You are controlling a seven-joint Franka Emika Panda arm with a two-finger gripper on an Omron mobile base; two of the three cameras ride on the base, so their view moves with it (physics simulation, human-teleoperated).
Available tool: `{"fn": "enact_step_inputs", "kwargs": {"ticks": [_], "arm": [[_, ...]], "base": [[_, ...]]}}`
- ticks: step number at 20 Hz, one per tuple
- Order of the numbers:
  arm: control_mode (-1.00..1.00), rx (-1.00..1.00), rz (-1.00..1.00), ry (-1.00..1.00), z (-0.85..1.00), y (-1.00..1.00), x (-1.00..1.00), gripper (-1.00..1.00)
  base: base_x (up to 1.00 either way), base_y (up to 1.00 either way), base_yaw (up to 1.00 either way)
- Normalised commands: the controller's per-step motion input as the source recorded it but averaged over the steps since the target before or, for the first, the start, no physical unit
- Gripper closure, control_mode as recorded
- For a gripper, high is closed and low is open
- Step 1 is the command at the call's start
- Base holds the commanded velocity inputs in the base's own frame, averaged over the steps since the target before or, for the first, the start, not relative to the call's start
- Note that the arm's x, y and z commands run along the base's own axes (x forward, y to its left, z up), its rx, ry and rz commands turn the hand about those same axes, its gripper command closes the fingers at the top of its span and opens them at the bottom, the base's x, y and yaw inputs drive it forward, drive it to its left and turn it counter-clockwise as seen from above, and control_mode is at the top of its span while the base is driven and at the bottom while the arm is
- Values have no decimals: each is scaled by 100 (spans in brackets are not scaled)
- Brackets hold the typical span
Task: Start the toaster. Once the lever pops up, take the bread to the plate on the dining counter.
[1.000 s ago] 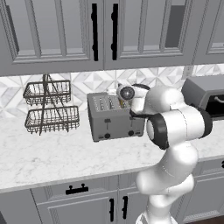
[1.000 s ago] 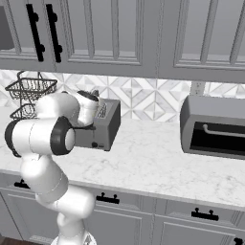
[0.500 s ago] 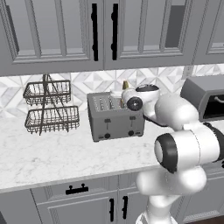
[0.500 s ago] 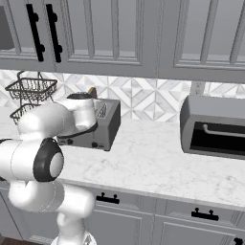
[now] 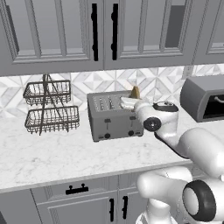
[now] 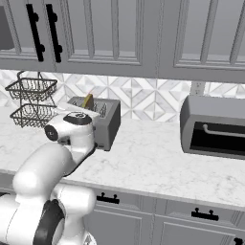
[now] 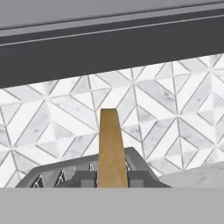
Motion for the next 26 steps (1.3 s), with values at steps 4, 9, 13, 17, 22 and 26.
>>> {"fn": "enact_step_inputs", "kwargs": {"ticks": [4,9,13,17,22,26], "arm": [[-100,13,-4,23,100,0,-93,100],[-100,15,-5,35,100,0,-71,100],[-100,13,-5,35,100,0,-52,100],[-100,6,-7,35,100,0,-51,100],[-100,1,-10,41,84,0,-71,100],[-100,-4,-6,27,7,0,-97,100]], "base": [[0,0,0],[0,0,0],[0,0,0],[0,0,0],[0,0,0],[0,0,0]]}}
